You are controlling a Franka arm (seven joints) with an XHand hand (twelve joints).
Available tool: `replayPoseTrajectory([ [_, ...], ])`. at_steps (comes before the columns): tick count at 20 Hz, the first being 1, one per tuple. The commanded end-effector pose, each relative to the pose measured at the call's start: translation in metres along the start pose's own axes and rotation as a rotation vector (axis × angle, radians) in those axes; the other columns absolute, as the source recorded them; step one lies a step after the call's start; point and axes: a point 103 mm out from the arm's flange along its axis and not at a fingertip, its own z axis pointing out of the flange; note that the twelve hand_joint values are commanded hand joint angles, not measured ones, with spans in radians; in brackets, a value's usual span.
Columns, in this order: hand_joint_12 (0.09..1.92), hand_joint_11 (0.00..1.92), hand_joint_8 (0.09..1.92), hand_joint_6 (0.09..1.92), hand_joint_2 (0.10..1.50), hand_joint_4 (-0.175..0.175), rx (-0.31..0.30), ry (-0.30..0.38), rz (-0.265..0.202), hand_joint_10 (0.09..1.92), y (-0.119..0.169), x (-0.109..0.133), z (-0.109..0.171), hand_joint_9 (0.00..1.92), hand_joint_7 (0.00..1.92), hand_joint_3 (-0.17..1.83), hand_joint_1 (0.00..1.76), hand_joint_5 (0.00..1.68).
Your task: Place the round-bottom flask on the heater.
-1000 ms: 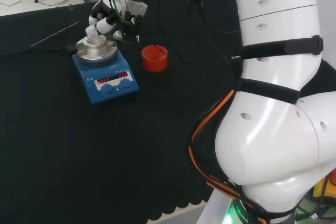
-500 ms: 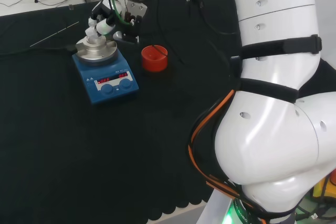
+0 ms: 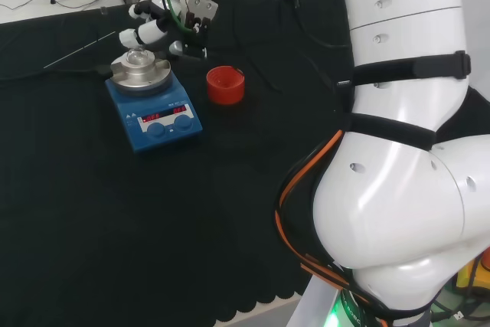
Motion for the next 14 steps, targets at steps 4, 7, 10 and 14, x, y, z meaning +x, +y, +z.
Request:
replayPoseTrajectory([
  [4, 1.44, 0.00, 0.68, 0.10, 0.64, 0.003, -0.002, -0.090, -0.006, 0.74, -0.022, -0.001, -0.029, 0.39, 0.23, 0.36, 0.64, 0.32],
  [7, 1.46, 0.00, 0.68, 0.09, 0.65, 0.008, -0.013, -0.113, 0.004, 0.74, -0.035, -0.003, -0.045, 0.39, 0.23, 0.36, 0.66, 0.30],
  [10, 1.47, 0.01, 0.68, 0.09, 0.66, 0.010, -0.030, -0.126, 0.011, 0.74, -0.050, -0.004, -0.060, 0.40, 0.23, 0.37, 0.68, 0.29],
  [14, 1.47, 0.02, 0.68, 0.09, 0.68, 0.012, -0.037, -0.136, 0.027, 0.74, -0.068, -0.006, -0.072, 0.41, 0.24, 0.38, 0.71, 0.29],
])
